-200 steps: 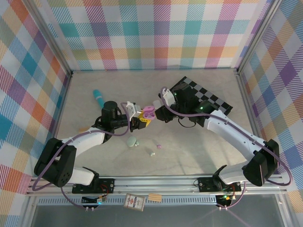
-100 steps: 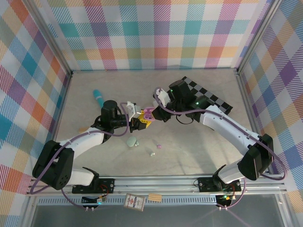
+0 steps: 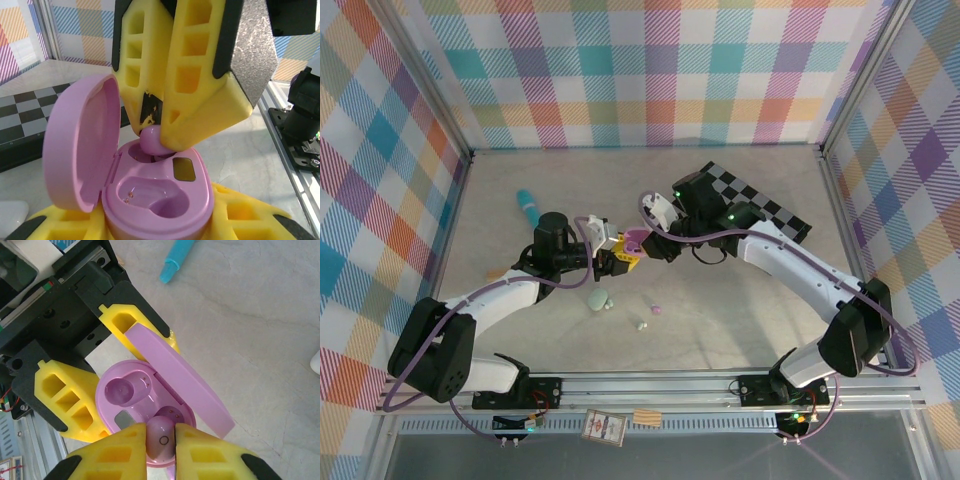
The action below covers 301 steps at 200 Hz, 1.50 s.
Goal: Insert the wireless bluetooth earbuds into the charging case
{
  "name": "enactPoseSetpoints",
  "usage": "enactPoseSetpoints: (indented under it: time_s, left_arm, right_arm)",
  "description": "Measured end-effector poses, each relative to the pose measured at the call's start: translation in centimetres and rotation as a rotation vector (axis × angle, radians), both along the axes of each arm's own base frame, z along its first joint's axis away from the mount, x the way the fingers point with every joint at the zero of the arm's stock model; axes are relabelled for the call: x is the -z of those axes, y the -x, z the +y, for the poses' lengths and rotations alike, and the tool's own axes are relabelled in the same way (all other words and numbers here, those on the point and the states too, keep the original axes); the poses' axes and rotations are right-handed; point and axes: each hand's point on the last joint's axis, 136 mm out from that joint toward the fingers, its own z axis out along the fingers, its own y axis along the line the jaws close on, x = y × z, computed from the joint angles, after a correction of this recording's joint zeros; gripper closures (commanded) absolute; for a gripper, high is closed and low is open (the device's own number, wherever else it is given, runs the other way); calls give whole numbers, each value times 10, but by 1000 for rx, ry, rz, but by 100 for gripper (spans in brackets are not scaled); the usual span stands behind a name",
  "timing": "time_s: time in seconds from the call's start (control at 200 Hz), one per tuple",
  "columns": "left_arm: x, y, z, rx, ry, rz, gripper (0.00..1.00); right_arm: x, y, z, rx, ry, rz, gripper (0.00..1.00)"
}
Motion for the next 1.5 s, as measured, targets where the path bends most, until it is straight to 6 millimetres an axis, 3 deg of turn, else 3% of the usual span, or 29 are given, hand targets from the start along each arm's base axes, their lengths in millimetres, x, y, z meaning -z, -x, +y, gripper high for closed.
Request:
enactPoseSetpoints:
  time_s: [0.2, 0.38, 0.55, 0.65, 0.74, 0.86, 1.11, 1.315, 1.505]
  left_arm:
    - [0, -1, 0, -5, -1, -2, 71]
    - [-2, -6, 1, -34, -1, -16, 71]
    - [-8, -22, 8, -111, 15, -59, 71]
    - [-10, -32, 17, -169, 33, -65, 71]
    - [-8, -43, 27, -226, 48, -59, 71]
    - [-5, -58, 36, -294, 63, -43, 71]
    - [-8, -80, 56, -403, 103, -28, 71]
    - [-12, -85, 60, -430, 120, -29, 71]
    - [-12, -87, 63, -445, 119, -29, 71]
  right_arm:
    - [1, 0, -1, 2, 5, 1, 58]
    - [-8, -3, -8, 38, -5, -23, 51]
    - [-29, 7, -32, 120, -128, -42, 46]
    - [-25, 13, -44, 181, -174, -17, 39]
    - [-5, 20, -48, 221, -172, 53, 35]
    - [40, 29, -49, 263, -98, 166, 31]
    - [125, 67, -33, 270, 71, 368, 34]
    - [168, 90, -16, 276, 112, 504, 37]
    - [188, 98, -3, 267, 128, 562, 38]
